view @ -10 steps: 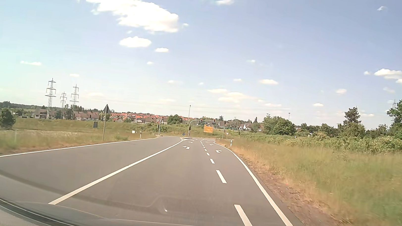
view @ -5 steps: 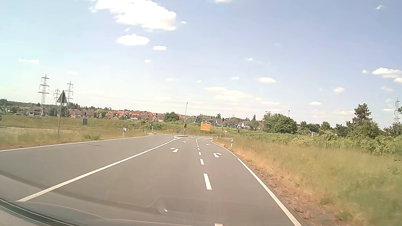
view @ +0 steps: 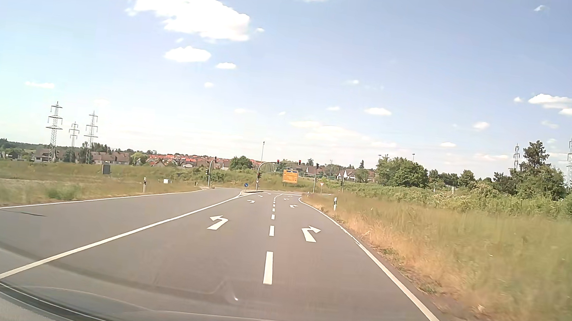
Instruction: Follow the waypoints while adhering to traffic rules and regulations
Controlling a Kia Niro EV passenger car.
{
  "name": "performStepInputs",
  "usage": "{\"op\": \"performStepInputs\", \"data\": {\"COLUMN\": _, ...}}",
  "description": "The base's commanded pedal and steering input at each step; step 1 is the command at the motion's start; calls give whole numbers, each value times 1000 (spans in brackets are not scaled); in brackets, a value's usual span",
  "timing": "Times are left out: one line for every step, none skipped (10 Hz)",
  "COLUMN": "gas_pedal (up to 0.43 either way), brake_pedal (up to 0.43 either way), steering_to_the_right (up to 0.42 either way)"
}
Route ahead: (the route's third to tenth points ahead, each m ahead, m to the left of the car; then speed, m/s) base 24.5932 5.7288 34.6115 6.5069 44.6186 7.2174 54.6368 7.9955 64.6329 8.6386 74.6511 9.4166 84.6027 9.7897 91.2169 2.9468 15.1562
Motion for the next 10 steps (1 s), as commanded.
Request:
{"op": "performStepInputs", "data": {"gas_pedal": 0, "brake_pedal": 30, "steering_to_the_right": -2}}
{"op": "performStepInputs", "data": {"gas_pedal": 0, "brake_pedal": 43, "steering_to_the_right": -3}}
{"op": "performStepInputs", "data": {"gas_pedal": 0, "brake_pedal": 61, "steering_to_the_right": -5}}
{"op": "performStepInputs", "data": {"gas_pedal": 0, "brake_pedal": 79, "steering_to_the_right": -5}}
{"op": "performStepInputs", "data": {"gas_pedal": 0, "brake_pedal": 91, "steering_to_the_right": -5}}
{"op": "performStepInputs", "data": {"gas_pedal": 0, "brake_pedal": 128, "steering_to_the_right": -6}}
{"op": "performStepInputs", "data": {"gas_pedal": 0, "brake_pedal": 159, "steering_to_the_right": -8}}
{"op": "performStepInputs", "data": {"gas_pedal": 0, "brake_pedal": 183, "steering_to_the_right": -10}}
{"op": "performStepInputs", "data": {"gas_pedal": 0, "brake_pedal": 195, "steering_to_the_right": -11}}
{"op": "performStepInputs", "data": {"gas_pedal": 0, "brake_pedal": 213, "steering_to_the_right": -11}}
